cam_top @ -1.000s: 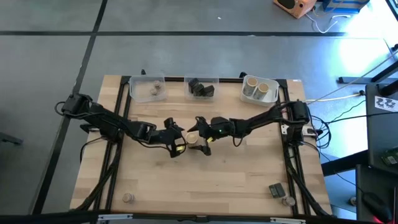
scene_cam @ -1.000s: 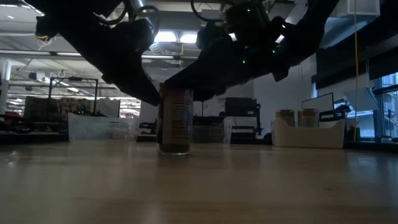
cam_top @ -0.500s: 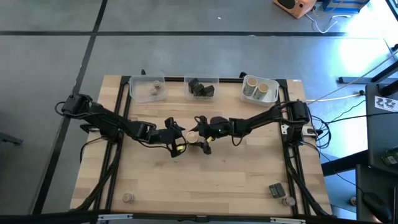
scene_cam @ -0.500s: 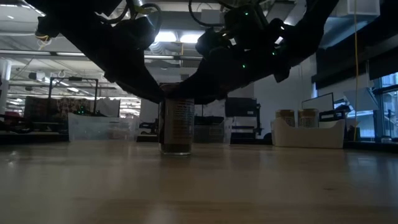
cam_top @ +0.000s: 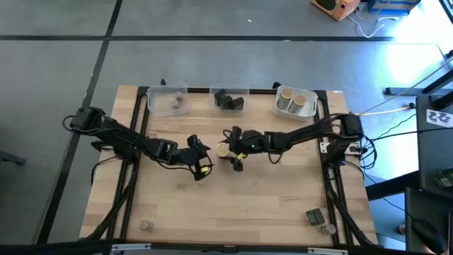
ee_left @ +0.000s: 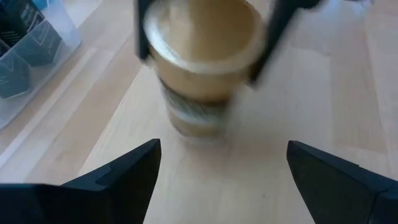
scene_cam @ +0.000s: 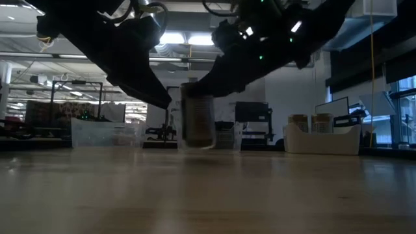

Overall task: Sort spices by type
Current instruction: Put the golden seasoning bottle into the white bin

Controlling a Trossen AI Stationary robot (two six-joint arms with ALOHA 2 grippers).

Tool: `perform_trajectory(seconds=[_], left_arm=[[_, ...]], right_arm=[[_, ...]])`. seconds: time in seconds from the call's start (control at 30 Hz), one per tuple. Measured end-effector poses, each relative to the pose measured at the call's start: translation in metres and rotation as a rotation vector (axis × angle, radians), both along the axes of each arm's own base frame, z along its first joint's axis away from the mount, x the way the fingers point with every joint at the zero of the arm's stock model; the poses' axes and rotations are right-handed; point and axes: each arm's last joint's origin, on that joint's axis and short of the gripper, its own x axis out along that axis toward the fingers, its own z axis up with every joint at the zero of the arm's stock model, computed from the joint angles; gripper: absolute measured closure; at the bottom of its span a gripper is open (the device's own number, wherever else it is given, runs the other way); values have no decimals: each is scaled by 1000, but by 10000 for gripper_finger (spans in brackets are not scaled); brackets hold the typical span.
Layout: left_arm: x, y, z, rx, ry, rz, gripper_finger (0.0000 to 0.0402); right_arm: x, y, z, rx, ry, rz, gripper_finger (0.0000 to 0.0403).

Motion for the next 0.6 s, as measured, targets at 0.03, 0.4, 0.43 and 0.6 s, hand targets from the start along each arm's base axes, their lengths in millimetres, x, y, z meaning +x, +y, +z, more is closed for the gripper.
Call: perform_trajectory(seconds=[0.03,0.4,0.43,0.6], left_arm=[[0,0,0,-1,0,-1,71],[-1,1,-1,-10,1,11,71],[-1,1,-1,-10,-1,11,71],[-1,1,-1,-9,-1,11,71]], right_arm=[[-3,-1,5,-19,15,-20,123],[-59,-11,60,-236,86,-293,123],[-66,-13,64,-251,87,-325,123],[-104,-29,78,-309,84,-502,123]])
